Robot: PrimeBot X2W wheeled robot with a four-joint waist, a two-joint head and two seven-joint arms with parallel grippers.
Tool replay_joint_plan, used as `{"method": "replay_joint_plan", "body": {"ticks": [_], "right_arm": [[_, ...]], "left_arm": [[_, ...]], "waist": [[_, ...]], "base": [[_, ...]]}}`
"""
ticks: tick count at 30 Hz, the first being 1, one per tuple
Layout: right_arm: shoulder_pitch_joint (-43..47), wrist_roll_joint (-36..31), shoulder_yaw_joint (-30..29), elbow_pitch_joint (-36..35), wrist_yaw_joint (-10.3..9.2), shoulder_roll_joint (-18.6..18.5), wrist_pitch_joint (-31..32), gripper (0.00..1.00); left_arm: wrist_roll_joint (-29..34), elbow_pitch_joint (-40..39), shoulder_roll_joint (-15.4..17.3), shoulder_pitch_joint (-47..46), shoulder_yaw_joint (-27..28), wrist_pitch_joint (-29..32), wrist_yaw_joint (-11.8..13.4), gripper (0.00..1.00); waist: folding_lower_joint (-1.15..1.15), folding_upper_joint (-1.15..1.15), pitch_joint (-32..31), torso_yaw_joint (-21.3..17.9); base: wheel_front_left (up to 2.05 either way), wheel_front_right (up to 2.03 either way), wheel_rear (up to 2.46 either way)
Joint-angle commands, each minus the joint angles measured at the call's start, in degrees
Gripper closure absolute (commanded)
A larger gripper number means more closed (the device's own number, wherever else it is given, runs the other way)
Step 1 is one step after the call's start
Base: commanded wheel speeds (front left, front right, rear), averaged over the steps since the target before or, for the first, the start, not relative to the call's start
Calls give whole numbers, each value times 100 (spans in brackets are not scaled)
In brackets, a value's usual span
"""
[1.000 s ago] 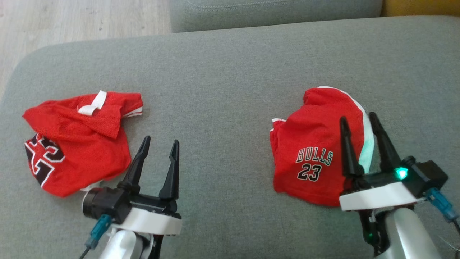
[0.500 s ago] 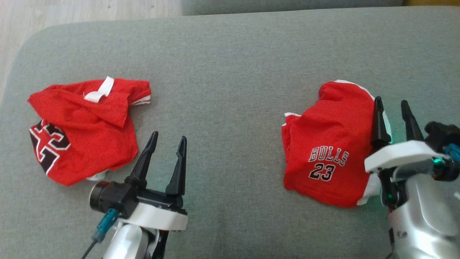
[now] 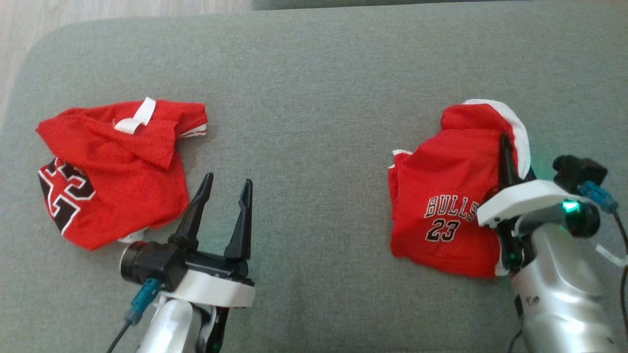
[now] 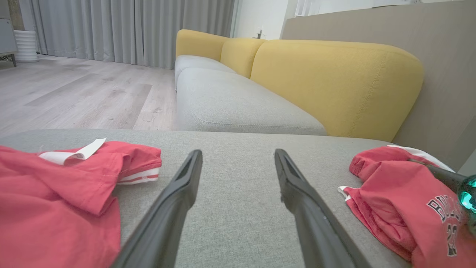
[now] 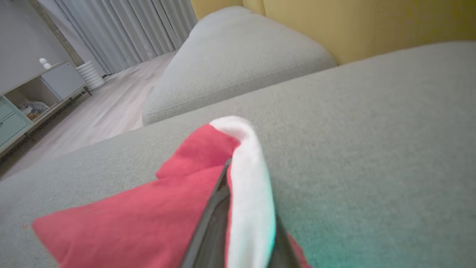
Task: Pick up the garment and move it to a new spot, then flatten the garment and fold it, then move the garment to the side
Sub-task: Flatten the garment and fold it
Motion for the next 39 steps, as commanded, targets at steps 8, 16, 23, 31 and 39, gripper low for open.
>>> {"method": "replay_joint_plan", "body": {"ticks": [8, 16, 23, 31, 39], "right_arm": [[-515, -851, -153, -536, -4, -154, -35, 100], [-1341, -1500, -22, -1081, -4, -1252, 450, 100], [-1745, -2113, 973, -1560, -4, -1799, 477, 100], [-560, -3166, 3046, -1305, -4, -1070, 4, 100], [40, -2807, 3676, -701, -4, -142, -264, 0]], "left_arm": [[3, -114, -61, -136, 249, -46, -66, 0], [-114, -88, -91, 27, 244, -46, -82, 0], [-263, -160, -96, 115, 64, -46, -40, 0], [-305, -82, -96, 160, -41, -46, -39, 0], [-273, -11, -97, 45, -111, -46, -48, 0]], "waist": [[-1, 0, -251, -23], [-1, 0, -588, 167], [-1, 0, -736, 357], [-1, 0, -678, 402], [-1, 0, -667, 362]], "base": [[0, 0, 0], [0, 0, 0], [0, 0, 0], [0, 0, 0], [0, 0, 0]]}}
